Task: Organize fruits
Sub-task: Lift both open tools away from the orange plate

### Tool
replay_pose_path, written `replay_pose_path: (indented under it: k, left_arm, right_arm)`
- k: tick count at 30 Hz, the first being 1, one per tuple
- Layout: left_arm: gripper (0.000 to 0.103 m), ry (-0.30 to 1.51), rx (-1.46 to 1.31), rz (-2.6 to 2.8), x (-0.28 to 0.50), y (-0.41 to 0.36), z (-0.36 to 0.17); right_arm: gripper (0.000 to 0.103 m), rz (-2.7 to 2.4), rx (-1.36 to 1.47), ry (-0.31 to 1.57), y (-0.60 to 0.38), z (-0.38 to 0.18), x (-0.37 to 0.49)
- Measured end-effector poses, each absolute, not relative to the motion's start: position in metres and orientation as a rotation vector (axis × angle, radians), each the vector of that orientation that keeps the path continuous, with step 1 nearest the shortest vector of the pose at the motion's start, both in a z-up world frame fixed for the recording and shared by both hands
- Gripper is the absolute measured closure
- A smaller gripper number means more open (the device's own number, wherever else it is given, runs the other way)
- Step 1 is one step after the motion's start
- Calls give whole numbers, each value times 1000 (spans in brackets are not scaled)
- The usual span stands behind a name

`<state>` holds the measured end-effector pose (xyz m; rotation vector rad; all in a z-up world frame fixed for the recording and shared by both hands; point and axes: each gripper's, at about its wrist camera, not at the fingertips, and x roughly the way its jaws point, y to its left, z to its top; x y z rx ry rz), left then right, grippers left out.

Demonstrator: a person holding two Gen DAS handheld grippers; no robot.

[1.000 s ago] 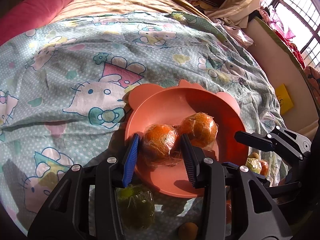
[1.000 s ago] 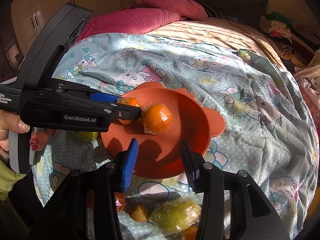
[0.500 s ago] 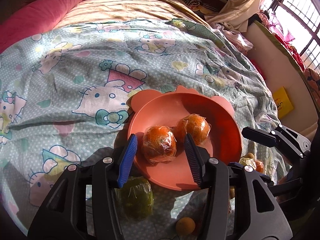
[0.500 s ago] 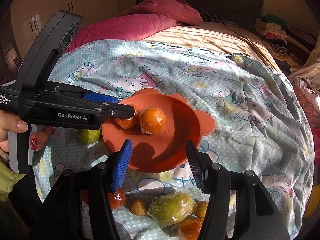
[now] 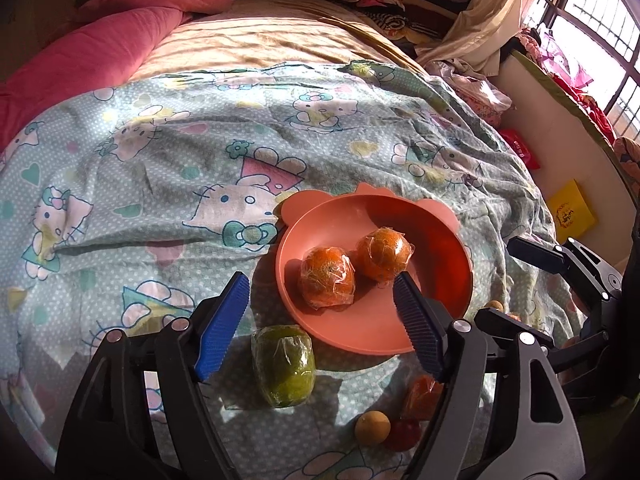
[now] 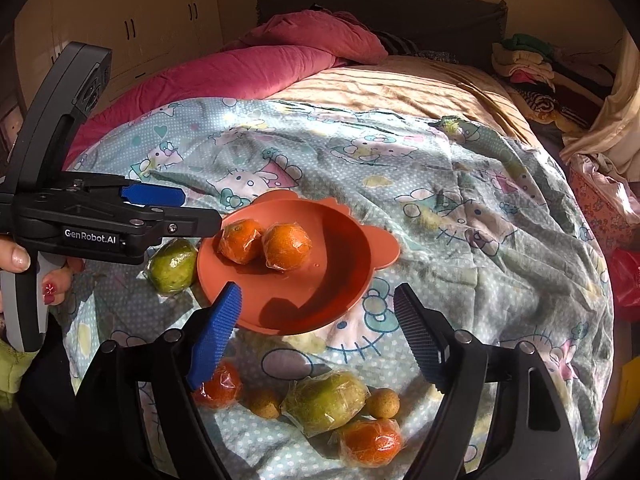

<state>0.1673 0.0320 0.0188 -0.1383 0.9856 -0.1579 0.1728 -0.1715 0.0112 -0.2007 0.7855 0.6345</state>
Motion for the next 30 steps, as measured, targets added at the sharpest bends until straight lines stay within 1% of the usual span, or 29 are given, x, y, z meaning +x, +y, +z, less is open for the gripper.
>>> replay_pose_path:
  k: [9,11,19,30]
  left_arm:
    - [29,963,-134,-146,149,32,29]
    - [23,955,-126,-139,145,31,33]
    - [12,939,-121,-115,126,30,40]
    - [10,901,-99,-93,95,17,47]
  right_arm:
    - [14,602,-179,735,-185,26,164]
    - [13,596,-170,723,-189,29,163]
    - [8,581,-154,666,-203,43,152]
    - [5,568,-129,626,-228,52,131]
